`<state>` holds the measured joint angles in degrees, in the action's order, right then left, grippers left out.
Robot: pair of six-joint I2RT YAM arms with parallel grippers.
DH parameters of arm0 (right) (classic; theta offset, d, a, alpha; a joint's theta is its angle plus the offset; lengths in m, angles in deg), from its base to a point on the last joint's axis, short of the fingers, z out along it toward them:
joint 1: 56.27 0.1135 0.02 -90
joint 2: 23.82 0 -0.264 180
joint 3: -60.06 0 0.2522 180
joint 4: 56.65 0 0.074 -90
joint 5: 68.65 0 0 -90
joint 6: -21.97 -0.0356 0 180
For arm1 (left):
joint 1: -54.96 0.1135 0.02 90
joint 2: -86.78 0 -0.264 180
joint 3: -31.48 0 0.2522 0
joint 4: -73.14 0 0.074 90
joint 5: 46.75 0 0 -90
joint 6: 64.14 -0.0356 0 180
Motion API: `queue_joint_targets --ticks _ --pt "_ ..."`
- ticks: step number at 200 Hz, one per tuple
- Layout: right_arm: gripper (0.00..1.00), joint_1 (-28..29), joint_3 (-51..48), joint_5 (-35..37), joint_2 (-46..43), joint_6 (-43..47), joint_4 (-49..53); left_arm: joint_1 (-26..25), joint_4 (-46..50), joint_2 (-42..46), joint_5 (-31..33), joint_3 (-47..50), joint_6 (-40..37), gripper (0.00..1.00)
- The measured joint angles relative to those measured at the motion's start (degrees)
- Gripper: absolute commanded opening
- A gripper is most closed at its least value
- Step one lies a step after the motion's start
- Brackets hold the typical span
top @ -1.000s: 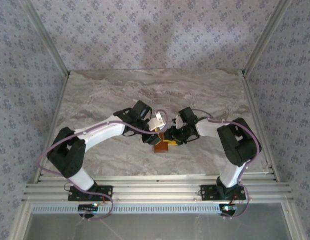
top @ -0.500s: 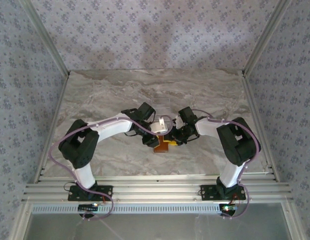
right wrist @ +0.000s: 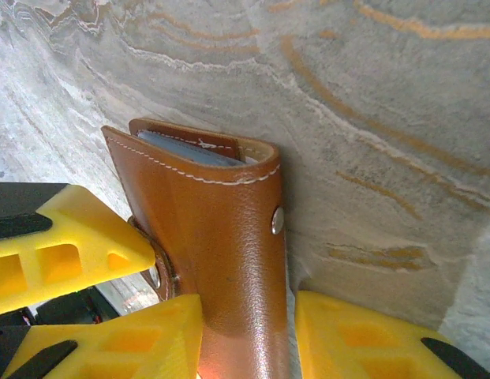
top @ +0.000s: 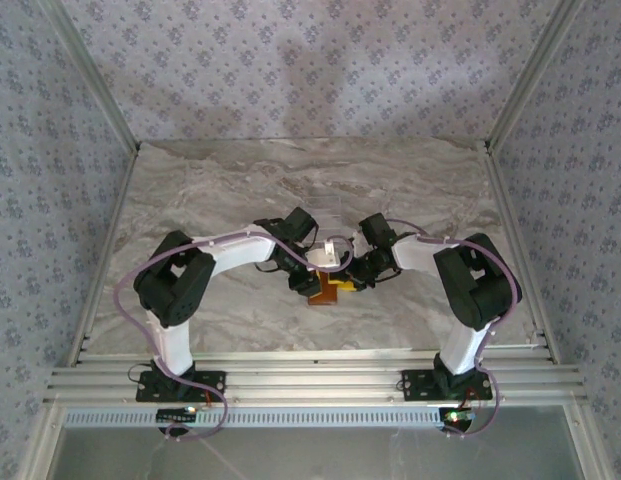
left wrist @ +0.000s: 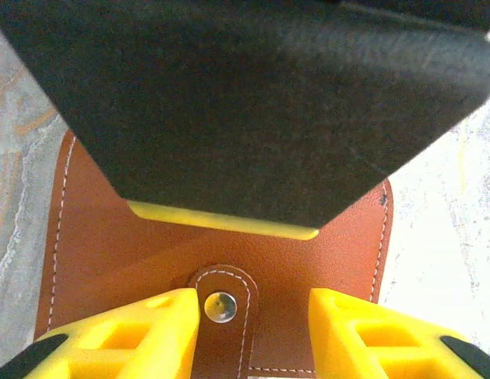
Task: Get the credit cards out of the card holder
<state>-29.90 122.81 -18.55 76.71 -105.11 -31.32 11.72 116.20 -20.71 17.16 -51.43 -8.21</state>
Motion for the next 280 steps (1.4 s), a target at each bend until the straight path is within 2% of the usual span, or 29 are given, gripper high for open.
queue_joint_targets --ticks 32,71,114,135,189,271,280 --pt "0.37 -0.11 0.0 -0.04 0.04 0.0 0.0 -0.13 0.02 -0.7 0.66 -0.59 0.0 0.39" --pt "0.35 -0.15 0.0 -0.15 0.13 0.0 0.0 -0.96 -0.63 -0.7 3.48 -0.76 0.02 0.3" --pt "0.31 -0.22 -0.02 -0.15 0.31 0.02 0.0 -1.31 -1.11 -0.63 5.01 -0.79 -0.52 0.12" --pt "0.3 -0.26 -0.04 -0.15 0.39 0.02 0.0 -1.42 -1.51 -0.48 5.33 -0.79 -0.39 0.06" --pt "0.29 -0.26 -0.09 -0.13 0.39 0.02 -0.02 -1.55 -5.46 2.08 6.14 2.86 0.61 0.0" --pt "0.28 -0.31 -0.11 0.04 0.39 0.02 0.07 -1.44 -14.82 10.32 7.96 13.84 5.7 0.0" --pt "0.28 -0.37 -0.11 0.04 0.39 0.33 0.17 -1.38 -15.61 10.88 8.26 14.58 6.32 0.03"
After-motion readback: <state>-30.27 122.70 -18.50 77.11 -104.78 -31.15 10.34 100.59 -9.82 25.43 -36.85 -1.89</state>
